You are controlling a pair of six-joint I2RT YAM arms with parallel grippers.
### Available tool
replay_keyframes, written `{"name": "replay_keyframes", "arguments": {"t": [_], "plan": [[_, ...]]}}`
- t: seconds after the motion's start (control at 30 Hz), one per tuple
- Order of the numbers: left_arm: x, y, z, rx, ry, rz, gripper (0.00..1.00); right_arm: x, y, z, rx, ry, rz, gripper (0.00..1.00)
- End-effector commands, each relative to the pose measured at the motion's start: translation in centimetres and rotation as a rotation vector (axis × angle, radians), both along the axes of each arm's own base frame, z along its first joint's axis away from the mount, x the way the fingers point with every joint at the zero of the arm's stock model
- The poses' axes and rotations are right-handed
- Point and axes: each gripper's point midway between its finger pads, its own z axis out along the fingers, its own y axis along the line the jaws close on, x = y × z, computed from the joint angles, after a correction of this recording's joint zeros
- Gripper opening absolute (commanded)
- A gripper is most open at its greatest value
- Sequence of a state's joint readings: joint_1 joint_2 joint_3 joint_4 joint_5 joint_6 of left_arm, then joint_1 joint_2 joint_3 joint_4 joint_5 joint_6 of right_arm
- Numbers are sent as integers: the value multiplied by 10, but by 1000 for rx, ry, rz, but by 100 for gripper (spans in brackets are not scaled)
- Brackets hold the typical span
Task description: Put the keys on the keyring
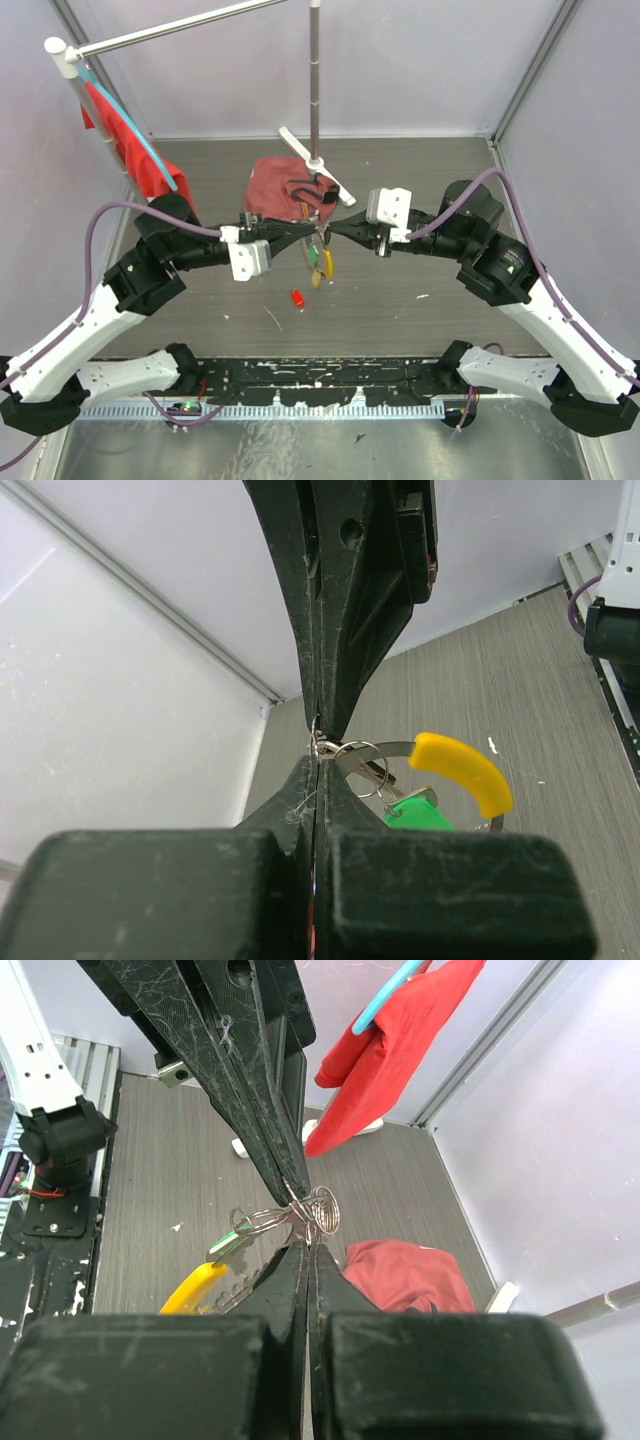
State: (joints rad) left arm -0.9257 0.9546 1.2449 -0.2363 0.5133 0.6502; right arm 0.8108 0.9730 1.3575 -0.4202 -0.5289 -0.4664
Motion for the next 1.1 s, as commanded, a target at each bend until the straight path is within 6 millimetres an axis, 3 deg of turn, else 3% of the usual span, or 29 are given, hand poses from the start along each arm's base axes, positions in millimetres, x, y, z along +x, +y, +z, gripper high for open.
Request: {"name": "replay_keyframes", "arguments": {"t": [0.0, 0.43, 0.7, 0.8, 1.07], "plan": [[-11, 4, 19, -63, -56, -41, 0, -3, -3, 17, 57, -28, 0, 1], [-25, 7, 32, -137, -77, -95, 0, -14, 3, 17, 55, -9, 73, 3], [-25, 6, 31, -143, -70, -101, 0, -16, -6, 32, 80, -57, 47, 19], [-26, 6, 30, -143, -67, -102, 0, -18, -11, 39, 93, -79, 37, 36], [-24, 5, 32, -182, -21, -96, 0, -30, -18, 57, 143, -160, 60, 39]]}}
